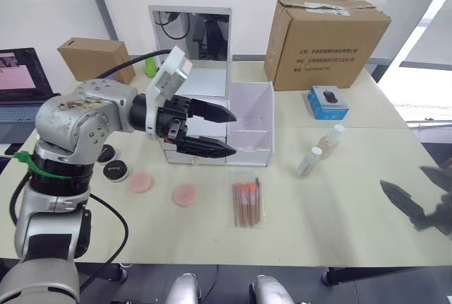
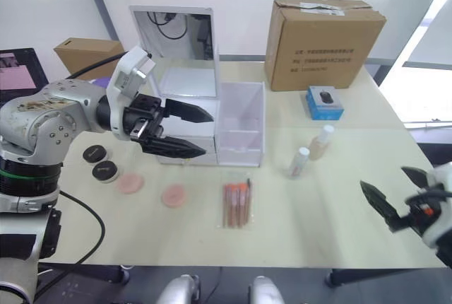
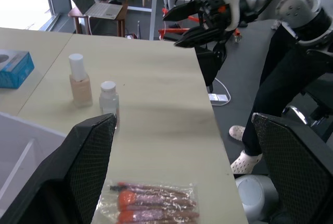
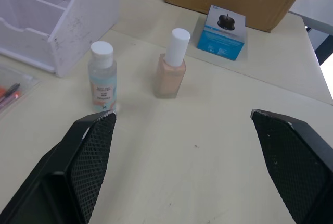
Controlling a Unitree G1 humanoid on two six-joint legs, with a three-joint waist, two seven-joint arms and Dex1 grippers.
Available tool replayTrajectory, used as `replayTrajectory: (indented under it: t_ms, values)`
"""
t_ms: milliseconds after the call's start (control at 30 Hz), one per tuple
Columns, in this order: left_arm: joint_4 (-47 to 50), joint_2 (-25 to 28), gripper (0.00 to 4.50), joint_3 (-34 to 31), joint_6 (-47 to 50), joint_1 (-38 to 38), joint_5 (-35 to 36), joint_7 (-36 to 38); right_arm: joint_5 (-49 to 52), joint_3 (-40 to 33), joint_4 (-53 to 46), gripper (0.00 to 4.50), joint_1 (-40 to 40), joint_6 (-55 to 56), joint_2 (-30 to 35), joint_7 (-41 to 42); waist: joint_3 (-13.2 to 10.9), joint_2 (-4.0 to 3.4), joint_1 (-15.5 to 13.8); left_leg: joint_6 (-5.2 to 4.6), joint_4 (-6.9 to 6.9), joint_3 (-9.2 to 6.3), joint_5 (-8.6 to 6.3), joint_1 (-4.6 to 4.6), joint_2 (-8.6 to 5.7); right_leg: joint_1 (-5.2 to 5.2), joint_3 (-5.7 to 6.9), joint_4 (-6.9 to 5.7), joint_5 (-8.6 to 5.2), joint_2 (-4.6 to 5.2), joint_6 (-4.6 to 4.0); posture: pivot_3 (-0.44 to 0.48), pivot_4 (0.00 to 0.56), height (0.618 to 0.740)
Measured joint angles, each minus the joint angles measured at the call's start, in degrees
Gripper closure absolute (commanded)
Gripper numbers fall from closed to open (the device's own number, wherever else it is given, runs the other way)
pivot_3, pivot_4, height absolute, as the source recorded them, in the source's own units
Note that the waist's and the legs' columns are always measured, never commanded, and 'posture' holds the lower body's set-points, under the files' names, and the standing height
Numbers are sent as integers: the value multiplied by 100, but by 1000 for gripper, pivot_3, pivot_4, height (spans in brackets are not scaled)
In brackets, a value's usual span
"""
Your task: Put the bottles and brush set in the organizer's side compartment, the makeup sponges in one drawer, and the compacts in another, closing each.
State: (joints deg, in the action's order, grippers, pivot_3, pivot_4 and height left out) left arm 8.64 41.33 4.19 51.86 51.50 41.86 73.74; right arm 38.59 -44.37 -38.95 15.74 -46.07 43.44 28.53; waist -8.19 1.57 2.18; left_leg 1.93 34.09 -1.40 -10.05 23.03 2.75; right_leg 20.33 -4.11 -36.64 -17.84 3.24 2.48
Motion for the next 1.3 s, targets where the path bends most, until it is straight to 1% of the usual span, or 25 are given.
replayTrajectory:
  t_ms: [67,133,167,233,267,300,400,533,667,900,1000,1067,1167,1267,1300]
  values:
    - [100,62,15,-30,-49,-165,-4,-59,-235,441,312,0,-352,-2,79,-200,0,-5,-17,-1,-1,-3,1,3,0,2,2,-1,17,-4,32,0,150,740]
    - [215,177,15,-92,-70,-380,-21,-111,-529,898,868,0,-977,0,130,-431,-2,-2,0,-1,4,-5,1,4,0,3,-5,2,19,-8,34,0,150,740]
    - [328,212,15,-131,-75,-527,-23,-180,-726,1202,1311,0,-1393,19,170,-560,-2,-3,8,-2,5,-2,1,2,-2,1,-6,4,20,-5,36,0,150,740]
    - [476,218,15,-183,-70,-656,-9,-300,-961,1520,1798,0,-1778,60,187,-639,-3,-4,-16,-2,7,-4,1,8,0,3,1,2,20,-6,36,0,150,740]
    - [558,213,15,-302,-47,-754,52,-411,-1061,1750,2116,0,-2093,161,181,-597,-3,-5,-14,-2,8,-4,2,5,0,3,-2,1,20,-8,36,0,150,740]
    - [629,116,15,-457,47,-817,226,-586,-1166,2007,2482,0,-2485,319,165,-544,-6,-9,-10,-3,10,-4,2,7,0,0,-3,2,22,-7,40,0,150,740]
    - [749,-142,15,-803,158,-1003,555,-956,-1432,2501,3323,0,-3296,732,70,-366,-5,-11,8,-4,15,-4,2,3,0,-3,-4,-1,23,-9,42,0,150,740]
    - [843,-261,15,-1002,171,-1280,601,-1482,-1736,2977,4363,0,-3921,1231,-80,-102,-6,-11,-15,-6,19,-9,4,10,1,-2,-3,-1,23,-13,42,0,150,740]
    - [1109,-250,15,-993,137,-1534,552,-1732,-1919,3180,5043,0,-4249,1528,-200,72,-6,-13,-20,-6,29,-7,4,9,1,-6,-8,-1,25,-12,43,0,150,740]
    - [1416,-231,15,-840,39,-1841,468,-1939,-2135,3372,5505,0,-4551,1814,-501,246,-6,-14,-4,-6,29,-7,4,6,1,-6,-9,-4,25,-14,43,0,150,740]
    - [1417,-221,0,-832,-67,-1844,408,-1980,-2160,3411,5635,569,-4557,1815,-634,250,-6,-15,-10,-6,29,-7,4,7,1,-6,-8,-5,25,-14,43,0,150,740]
    - [1416,-200,0,-808,-118,-1844,328,-1998,-2159,3410,5651,1209,-4555,1815,-665,272,-6,-15,-7,-6,29,-7,4,7,1,-6,-8,-4,25,-14,43,0,150,740]
    - [1414,-182,0,-772,-241,-1844,255,-2011,-2149,3372,5626,2283,-4506,1815,-680,297,-6,-15,-8,-6,28,-8,4,7,1,-6,-8,-5,25,-14,43,0,150,740]
    - [1403,-169,0,-772,-294,-1844,230,-2010,-2100,3218,5529,3309,-4385,1815,-744,320,-6,-15,-4,-6,29,-7,4,7,1,-6,-9,-5,25,-14,43,0,150,740]
    - [1389,-170,0,-771,-297,-1843,229,-2011,-2067,3204,5487,3451,-4367,1815,-754,330,-6,-16,0,-6,29,-7,4,6,1,-6,-9,-5,25,-14,43,0,150,740]
